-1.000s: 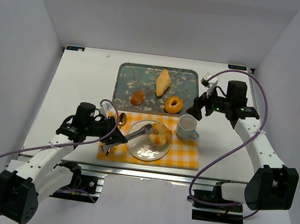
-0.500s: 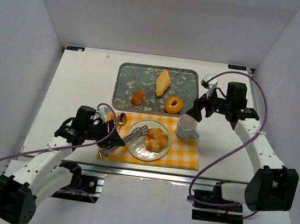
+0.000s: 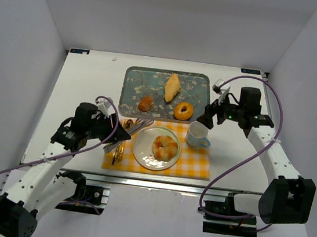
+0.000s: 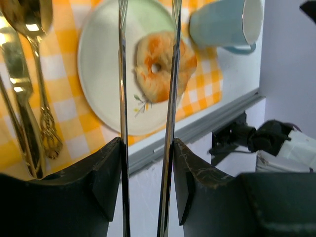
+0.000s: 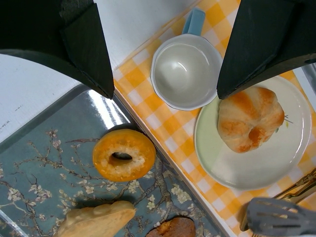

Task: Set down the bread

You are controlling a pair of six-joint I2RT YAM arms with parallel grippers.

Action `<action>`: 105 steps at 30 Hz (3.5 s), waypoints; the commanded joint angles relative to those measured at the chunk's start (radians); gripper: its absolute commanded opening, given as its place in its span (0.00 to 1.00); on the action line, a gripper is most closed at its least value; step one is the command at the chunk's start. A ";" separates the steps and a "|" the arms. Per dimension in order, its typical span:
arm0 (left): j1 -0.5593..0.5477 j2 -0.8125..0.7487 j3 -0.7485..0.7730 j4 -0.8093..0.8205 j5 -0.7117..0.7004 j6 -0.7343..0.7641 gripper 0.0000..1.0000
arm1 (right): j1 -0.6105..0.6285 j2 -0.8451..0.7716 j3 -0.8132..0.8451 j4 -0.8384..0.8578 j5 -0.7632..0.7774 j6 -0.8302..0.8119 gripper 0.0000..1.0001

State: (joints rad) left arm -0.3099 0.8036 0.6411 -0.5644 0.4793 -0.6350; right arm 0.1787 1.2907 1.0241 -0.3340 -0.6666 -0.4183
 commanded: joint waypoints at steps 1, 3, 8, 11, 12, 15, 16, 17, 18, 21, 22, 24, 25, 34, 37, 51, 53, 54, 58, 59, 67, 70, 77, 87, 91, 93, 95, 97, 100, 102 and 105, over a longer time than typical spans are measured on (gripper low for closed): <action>-0.003 0.074 0.106 0.008 -0.120 0.066 0.53 | -0.004 -0.028 -0.004 0.026 -0.028 0.006 0.89; -0.003 0.130 0.185 -0.018 -0.215 0.127 0.53 | -0.004 -0.031 -0.007 0.029 -0.028 0.007 0.89; -0.003 0.337 0.316 -0.031 -0.297 0.236 0.53 | -0.004 -0.036 -0.013 0.030 -0.027 0.006 0.89; -0.003 0.429 0.374 -0.028 -0.323 0.282 0.54 | -0.004 -0.039 -0.016 0.035 -0.024 0.004 0.89; -0.003 0.449 0.385 -0.029 -0.329 0.293 0.54 | -0.002 -0.041 -0.018 0.036 -0.022 0.003 0.89; -0.001 0.516 0.419 -0.032 -0.349 0.328 0.54 | -0.002 -0.044 -0.021 0.041 -0.019 0.003 0.89; -0.003 0.528 0.423 -0.032 -0.353 0.334 0.54 | -0.004 -0.047 -0.022 0.041 -0.018 0.004 0.89; -0.003 0.546 0.428 -0.025 -0.354 0.345 0.54 | -0.002 -0.047 -0.024 0.043 -0.018 0.004 0.89; -0.001 0.554 0.428 -0.019 -0.349 0.347 0.54 | -0.002 -0.048 -0.028 0.043 -0.016 0.004 0.89; -0.001 0.578 0.419 0.015 -0.317 0.350 0.55 | -0.002 -0.050 -0.033 0.043 -0.019 0.006 0.89; -0.001 0.583 0.417 0.021 -0.309 0.348 0.55 | -0.004 -0.048 -0.036 0.043 -0.018 0.004 0.89; -0.003 0.591 0.408 0.046 -0.288 0.340 0.55 | -0.002 -0.050 -0.036 0.043 -0.018 0.006 0.89; -0.003 0.594 0.404 0.060 -0.283 0.339 0.55 | -0.002 -0.050 -0.036 0.043 -0.018 0.006 0.89; -0.003 0.637 0.387 0.086 -0.254 0.327 0.54 | -0.004 -0.045 -0.038 0.052 -0.021 0.010 0.89; -0.001 0.654 0.381 0.084 -0.254 0.324 0.52 | -0.004 -0.048 -0.038 0.049 -0.016 0.012 0.89; -0.001 0.611 0.358 0.093 -0.214 0.305 0.09 | -0.004 -0.053 -0.033 0.039 -0.014 0.007 0.89; -0.003 0.589 0.348 0.095 -0.208 0.296 0.04 | -0.004 -0.054 -0.033 0.036 -0.016 0.007 0.89; -0.003 0.576 0.347 0.093 -0.197 0.293 0.01 | -0.004 -0.054 -0.033 0.036 -0.014 0.007 0.89; -0.001 0.476 0.351 0.055 -0.156 0.271 0.00 | -0.002 -0.057 -0.033 0.029 -0.013 0.003 0.89; -0.003 0.455 0.350 0.046 -0.145 0.267 0.00 | -0.002 -0.059 -0.033 0.027 -0.011 0.003 0.89; -0.005 0.234 0.252 -0.110 -0.045 0.213 0.00 | -0.002 -0.056 -0.036 0.021 -0.021 0.001 0.89; -0.003 0.166 0.223 -0.176 -0.005 0.192 0.00 | -0.004 -0.054 -0.035 0.020 -0.022 0.001 0.89; -0.012 0.075 0.177 -0.275 0.048 0.149 0.00 | -0.004 -0.051 -0.033 0.018 -0.031 -0.001 0.89; -0.047 0.089 0.088 -0.298 0.093 0.132 0.08 | -0.004 -0.057 -0.036 0.015 -0.028 0.001 0.89; -0.057 0.105 0.100 -0.302 0.056 0.133 0.23 | -0.002 -0.059 -0.036 0.015 -0.025 0.000 0.89; -0.057 0.098 0.112 -0.305 0.036 0.132 0.40 | -0.004 -0.060 -0.036 0.012 -0.022 -0.002 0.89; -0.057 0.092 0.132 -0.305 0.021 0.130 0.45 | -0.004 -0.060 -0.038 0.010 -0.021 -0.005 0.89; -0.057 0.085 0.153 -0.310 0.007 0.129 0.46 | -0.002 -0.060 -0.038 0.010 -0.024 -0.004 0.89; -0.057 0.074 0.169 -0.312 -0.019 0.123 0.48 | -0.002 -0.062 -0.042 0.012 -0.027 -0.004 0.89; -0.057 0.074 0.186 -0.315 -0.034 0.123 0.48 | -0.002 -0.062 -0.044 0.012 -0.028 -0.002 0.89; -0.057 0.080 0.212 -0.313 -0.065 0.123 0.48 | -0.002 -0.064 -0.045 0.012 -0.028 -0.004 0.89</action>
State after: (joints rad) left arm -0.3630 0.8974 0.7975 -0.8867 0.4526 -0.5076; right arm 0.1787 1.2549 0.9848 -0.3187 -0.6773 -0.4191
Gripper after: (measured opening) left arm 0.484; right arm 0.895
